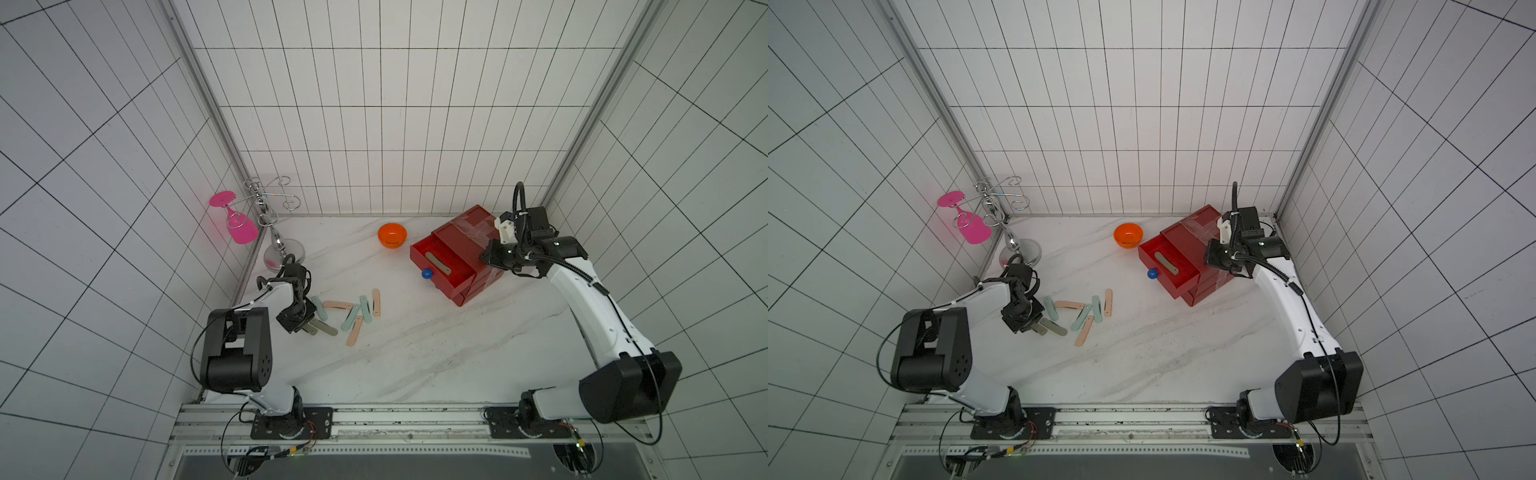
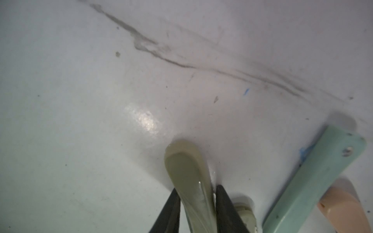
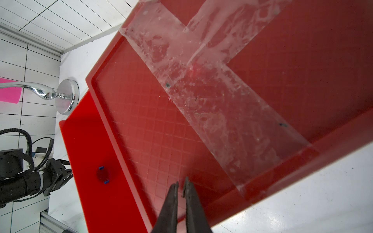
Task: Place the fruit knives into the drawer by color
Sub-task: Pick up the fruit knife from the center of the board.
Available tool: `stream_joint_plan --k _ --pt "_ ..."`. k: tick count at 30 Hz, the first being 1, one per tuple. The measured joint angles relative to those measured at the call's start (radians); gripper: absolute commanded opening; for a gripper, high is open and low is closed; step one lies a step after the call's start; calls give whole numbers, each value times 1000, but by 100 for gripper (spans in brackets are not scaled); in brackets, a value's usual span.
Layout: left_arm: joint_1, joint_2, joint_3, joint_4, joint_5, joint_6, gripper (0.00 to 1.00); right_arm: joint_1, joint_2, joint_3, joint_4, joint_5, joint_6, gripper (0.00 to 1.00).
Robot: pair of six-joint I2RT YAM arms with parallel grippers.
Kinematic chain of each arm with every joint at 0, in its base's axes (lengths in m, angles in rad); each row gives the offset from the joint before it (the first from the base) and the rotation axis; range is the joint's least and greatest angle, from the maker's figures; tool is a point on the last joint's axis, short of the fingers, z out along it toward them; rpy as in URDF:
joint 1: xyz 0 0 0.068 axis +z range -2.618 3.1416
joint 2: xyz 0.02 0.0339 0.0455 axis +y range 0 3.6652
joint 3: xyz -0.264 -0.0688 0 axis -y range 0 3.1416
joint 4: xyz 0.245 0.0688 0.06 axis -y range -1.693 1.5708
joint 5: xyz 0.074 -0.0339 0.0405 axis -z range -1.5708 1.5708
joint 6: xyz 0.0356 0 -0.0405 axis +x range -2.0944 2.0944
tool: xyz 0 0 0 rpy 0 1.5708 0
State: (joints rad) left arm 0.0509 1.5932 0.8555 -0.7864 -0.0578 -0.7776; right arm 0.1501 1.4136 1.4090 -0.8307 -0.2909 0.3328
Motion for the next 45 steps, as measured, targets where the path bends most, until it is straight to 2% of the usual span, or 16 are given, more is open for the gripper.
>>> stream_joint_plan --k 17,33,45 --pt "5 -67 -58 56 13 10 18 0 0 -2 0 0 3 13" --pt "5 -276 -52 -47 84 46 18 0 0 -2 -3 0 3 13" --pt "5 -356 -32 -103 141 55 17 0 0 -2 -4 0 3 13"
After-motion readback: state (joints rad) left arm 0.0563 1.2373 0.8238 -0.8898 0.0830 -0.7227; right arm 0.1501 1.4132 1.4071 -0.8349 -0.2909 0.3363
